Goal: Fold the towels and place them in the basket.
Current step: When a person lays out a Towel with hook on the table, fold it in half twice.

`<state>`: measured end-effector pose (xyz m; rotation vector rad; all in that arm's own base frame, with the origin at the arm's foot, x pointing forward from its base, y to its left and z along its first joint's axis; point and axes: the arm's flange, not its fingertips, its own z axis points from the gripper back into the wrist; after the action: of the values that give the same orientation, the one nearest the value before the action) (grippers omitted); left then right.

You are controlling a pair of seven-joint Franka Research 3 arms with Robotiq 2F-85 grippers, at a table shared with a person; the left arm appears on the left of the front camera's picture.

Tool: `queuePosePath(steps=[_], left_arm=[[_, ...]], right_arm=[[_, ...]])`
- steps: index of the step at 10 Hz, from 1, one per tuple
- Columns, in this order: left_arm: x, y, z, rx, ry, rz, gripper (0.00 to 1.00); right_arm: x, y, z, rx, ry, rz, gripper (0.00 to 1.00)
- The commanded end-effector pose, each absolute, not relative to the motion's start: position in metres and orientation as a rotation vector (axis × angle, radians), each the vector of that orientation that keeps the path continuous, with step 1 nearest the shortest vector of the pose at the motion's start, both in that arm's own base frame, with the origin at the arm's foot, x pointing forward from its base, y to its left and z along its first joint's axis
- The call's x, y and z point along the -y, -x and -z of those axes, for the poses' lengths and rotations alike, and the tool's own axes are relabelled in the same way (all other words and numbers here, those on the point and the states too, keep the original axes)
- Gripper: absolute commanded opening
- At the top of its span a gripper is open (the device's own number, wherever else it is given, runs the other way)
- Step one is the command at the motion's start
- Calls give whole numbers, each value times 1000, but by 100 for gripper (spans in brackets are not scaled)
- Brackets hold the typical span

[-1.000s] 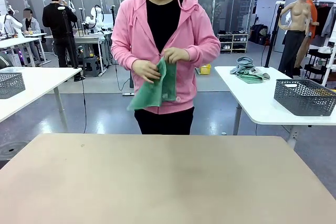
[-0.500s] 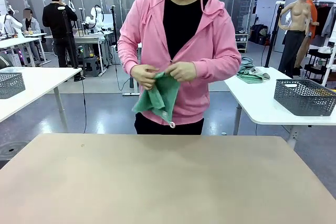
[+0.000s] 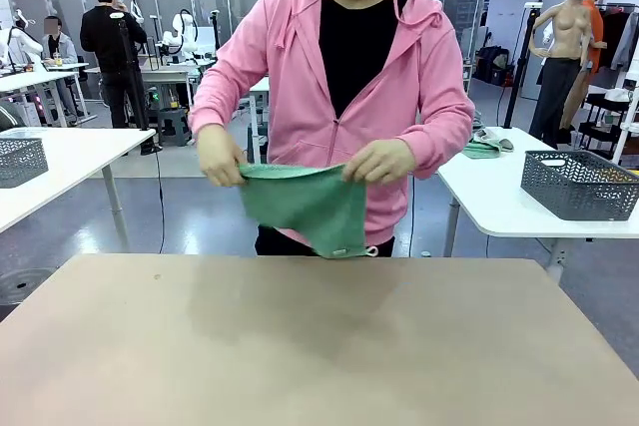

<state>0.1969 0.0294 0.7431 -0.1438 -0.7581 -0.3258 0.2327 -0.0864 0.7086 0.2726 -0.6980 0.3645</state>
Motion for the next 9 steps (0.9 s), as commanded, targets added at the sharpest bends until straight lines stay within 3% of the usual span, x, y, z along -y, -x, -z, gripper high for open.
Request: queuePosePath(steps=[1, 9], left_arm=[[-28, -199, -747, 759, 135, 336, 100], [-28, -199, -747, 759, 135, 336, 100]], right_arm=[[87, -233, -708, 698, -280, -369, 100], [87, -233, -708, 698, -280, -369, 100]])
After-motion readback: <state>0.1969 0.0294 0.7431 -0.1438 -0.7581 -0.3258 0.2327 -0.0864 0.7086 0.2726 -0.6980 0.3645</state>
